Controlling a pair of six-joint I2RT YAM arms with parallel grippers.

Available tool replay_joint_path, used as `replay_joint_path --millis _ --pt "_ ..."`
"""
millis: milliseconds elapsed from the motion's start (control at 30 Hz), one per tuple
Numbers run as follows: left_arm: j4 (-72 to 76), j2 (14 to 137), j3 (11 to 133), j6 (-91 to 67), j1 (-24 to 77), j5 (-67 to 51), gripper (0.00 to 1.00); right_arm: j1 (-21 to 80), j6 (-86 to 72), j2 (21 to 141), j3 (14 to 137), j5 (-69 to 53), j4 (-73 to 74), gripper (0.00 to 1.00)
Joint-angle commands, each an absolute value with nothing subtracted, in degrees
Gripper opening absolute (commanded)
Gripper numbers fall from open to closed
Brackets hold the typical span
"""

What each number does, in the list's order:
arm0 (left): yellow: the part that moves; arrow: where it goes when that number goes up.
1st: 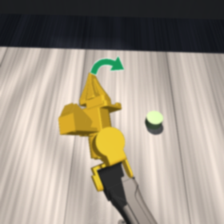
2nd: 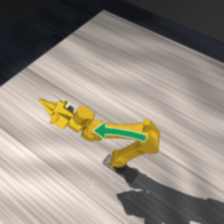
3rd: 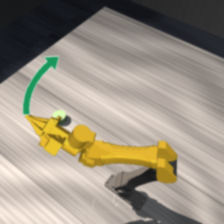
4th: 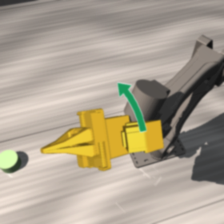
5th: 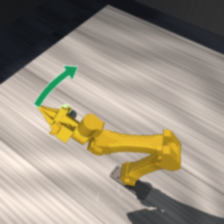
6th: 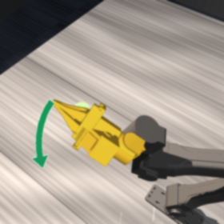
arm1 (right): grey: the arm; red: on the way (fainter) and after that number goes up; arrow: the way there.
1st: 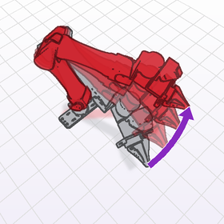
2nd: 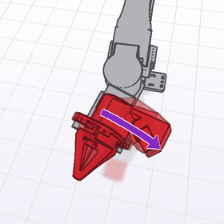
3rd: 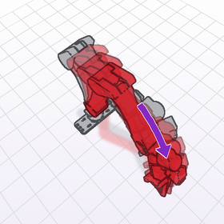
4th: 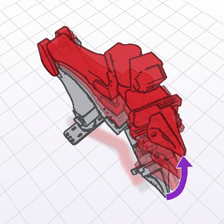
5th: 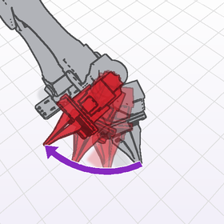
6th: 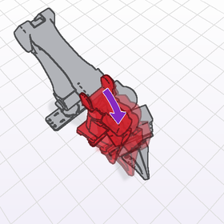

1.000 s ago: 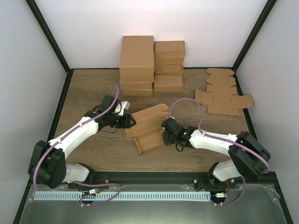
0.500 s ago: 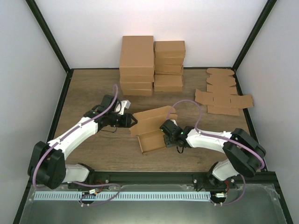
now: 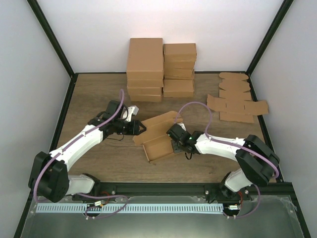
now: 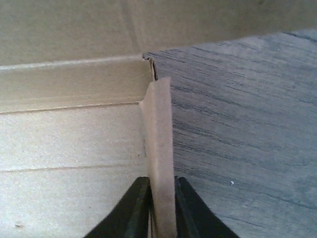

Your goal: Fold the paper box

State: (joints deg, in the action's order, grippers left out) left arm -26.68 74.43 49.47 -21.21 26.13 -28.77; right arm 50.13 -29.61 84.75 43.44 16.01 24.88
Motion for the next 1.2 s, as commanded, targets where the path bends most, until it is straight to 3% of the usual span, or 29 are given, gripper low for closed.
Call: replay_joint_path --millis 0,333,467,733,1167 --pt "-26.0 73.8 50.0 -20.8 26.1 -30.0 0.43 50.7 -30.6 86.6 46.1 19.4 26.4 0.12" --pt "-25.8 74.3 50.0 -21.2 26.4 -30.7 0.43 52.9 -35.4 91.9 47.7 27.0 30.9 0.08" --pt "-26.2 73.9 50.1 -21.2 26.5 -30.6 0.43 53.2 -35.1 90.8 47.4 26.3 30.0 0.23" --pt "-26.1 73.7 50.4 -21.6 26.5 -30.3 0.43 53.2 -31.4 85.3 46.8 18.4 25.2 0.39" --pt "-26.3 74.4 51.1 -20.9 26.9 -30.6 0.44 53.1 -32.6 90.2 49.6 24.1 27.4 0.44"
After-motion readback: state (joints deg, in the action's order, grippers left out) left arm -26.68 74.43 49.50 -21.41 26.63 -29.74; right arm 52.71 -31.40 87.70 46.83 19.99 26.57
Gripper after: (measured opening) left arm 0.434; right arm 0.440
